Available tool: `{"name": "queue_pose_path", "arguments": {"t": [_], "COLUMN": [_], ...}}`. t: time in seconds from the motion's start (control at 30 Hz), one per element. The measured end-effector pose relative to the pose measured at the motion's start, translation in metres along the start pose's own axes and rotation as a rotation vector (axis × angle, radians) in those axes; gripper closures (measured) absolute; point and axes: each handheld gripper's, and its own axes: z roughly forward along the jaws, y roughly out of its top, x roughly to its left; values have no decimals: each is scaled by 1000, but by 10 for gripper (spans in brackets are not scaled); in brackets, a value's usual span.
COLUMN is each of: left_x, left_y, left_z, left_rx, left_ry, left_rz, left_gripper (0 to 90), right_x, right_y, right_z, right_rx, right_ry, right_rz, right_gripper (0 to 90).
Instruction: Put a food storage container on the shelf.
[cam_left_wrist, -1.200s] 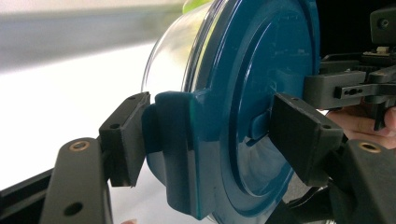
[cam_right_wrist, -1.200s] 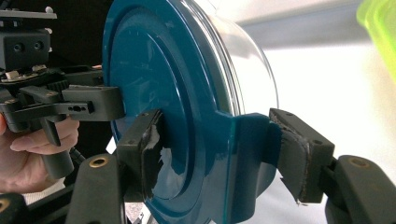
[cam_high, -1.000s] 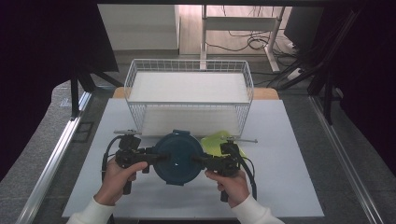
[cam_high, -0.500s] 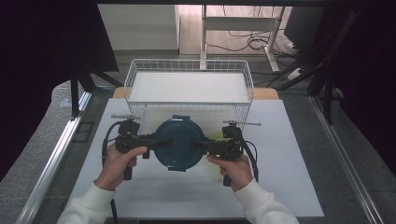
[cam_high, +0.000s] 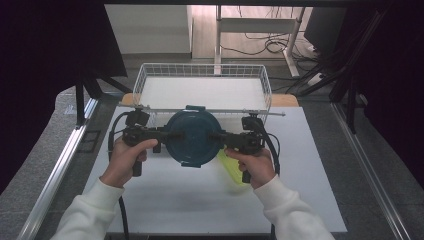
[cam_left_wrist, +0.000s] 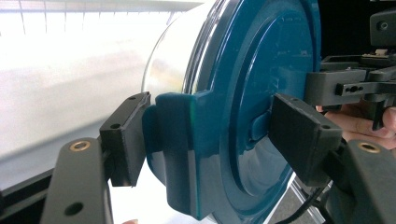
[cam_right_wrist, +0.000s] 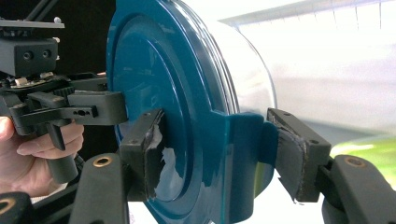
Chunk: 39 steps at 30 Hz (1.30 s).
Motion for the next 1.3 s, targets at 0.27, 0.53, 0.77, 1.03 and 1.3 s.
{"name": "queue_pose_path", "arguments": {"t": [0.27, 0.53, 0.77, 1.03, 1.3], "left_x": [-4, -4, -2, 0, 3], "left_y": [24, 44, 56, 69, 84], "left_z": [-5, -9, -10, -11, -7], "left_rx": [-20, -42, -50, -49, -47], "left_ry": [-7, -8, -8, -14, -22], "left_rz": [19, 24, 21, 27, 16], "left_gripper": [313, 314, 314, 316, 316], "right_x": [9, 14, 15, 16, 14], "right_y": [28, 51, 66, 78, 94], "right_z": [-8, -8, -7, -7, -7], "right_rx": [-17, -18, -14, -23, -16], "right_ry": [-10, -10, -10, -9, -15], "right_rz": [-31, -59, -66, -78, -74], "right_gripper": [386, 386, 388, 391, 391]}}
